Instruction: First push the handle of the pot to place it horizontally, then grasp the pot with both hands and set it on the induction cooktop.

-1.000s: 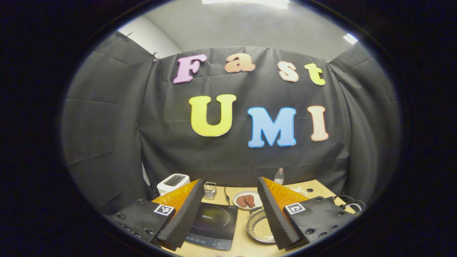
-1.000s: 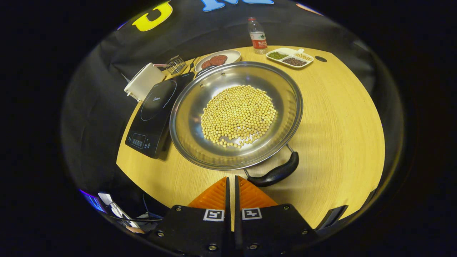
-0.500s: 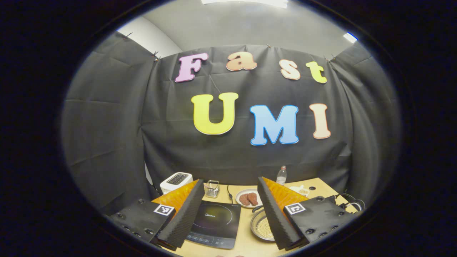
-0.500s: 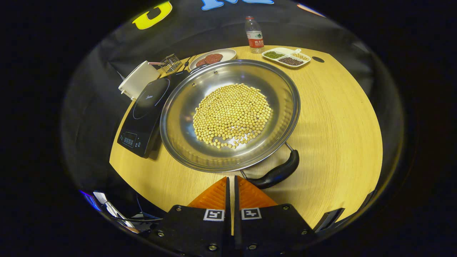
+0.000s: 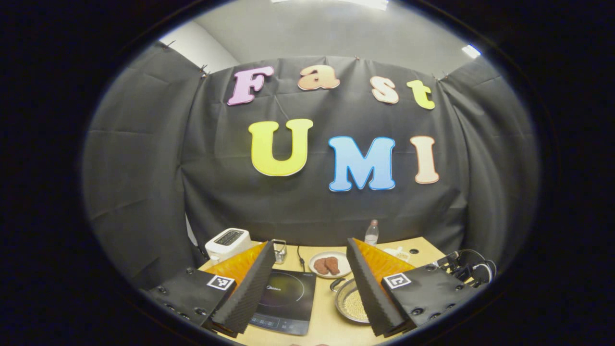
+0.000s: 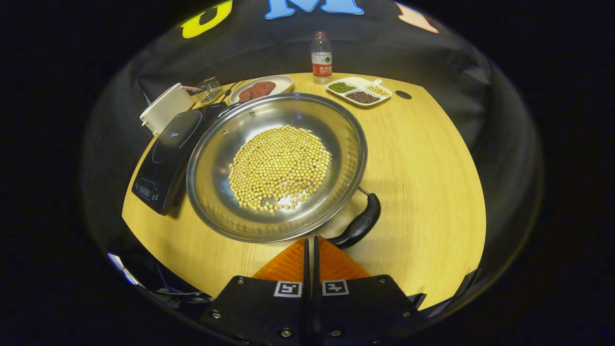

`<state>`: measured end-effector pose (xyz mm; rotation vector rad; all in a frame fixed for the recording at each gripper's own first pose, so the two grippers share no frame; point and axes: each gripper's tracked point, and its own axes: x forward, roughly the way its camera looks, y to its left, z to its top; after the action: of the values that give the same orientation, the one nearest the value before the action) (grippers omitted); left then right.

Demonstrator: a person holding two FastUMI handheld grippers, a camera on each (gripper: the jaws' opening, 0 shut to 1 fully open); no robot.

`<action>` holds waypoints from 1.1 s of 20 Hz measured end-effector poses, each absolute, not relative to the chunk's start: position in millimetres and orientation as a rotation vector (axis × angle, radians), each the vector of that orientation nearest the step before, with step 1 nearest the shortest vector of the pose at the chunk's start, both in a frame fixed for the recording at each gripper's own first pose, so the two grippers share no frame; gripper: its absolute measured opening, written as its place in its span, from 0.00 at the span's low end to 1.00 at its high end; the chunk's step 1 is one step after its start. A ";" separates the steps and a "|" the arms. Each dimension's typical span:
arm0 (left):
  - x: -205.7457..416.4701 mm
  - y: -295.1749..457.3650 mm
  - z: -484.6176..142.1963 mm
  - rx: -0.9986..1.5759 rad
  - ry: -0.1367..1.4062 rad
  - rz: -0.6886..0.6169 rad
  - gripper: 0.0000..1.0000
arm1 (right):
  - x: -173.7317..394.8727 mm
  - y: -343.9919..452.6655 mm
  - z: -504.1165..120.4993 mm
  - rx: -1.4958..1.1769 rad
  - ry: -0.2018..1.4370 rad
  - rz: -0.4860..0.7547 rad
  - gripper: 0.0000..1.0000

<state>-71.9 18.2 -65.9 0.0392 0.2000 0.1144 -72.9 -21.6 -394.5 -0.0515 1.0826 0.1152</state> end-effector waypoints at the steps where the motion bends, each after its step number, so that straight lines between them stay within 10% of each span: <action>1: -71.5 17.7 -68.1 0.038 0.204 0.112 0.95 | -70.7 -25.8 -393.4 -0.064 1.077 0.108 0.01; 22: -65.5 1.1 -69.1 0.063 0.214 0.103 0.95 | -15.5 -91.1 -392.3 -0.270 1.018 0.079 0.01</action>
<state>-65.5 1.1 -69.1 0.0633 0.2143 0.1027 -15.5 -91.1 -392.3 -0.2702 1.0180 0.0787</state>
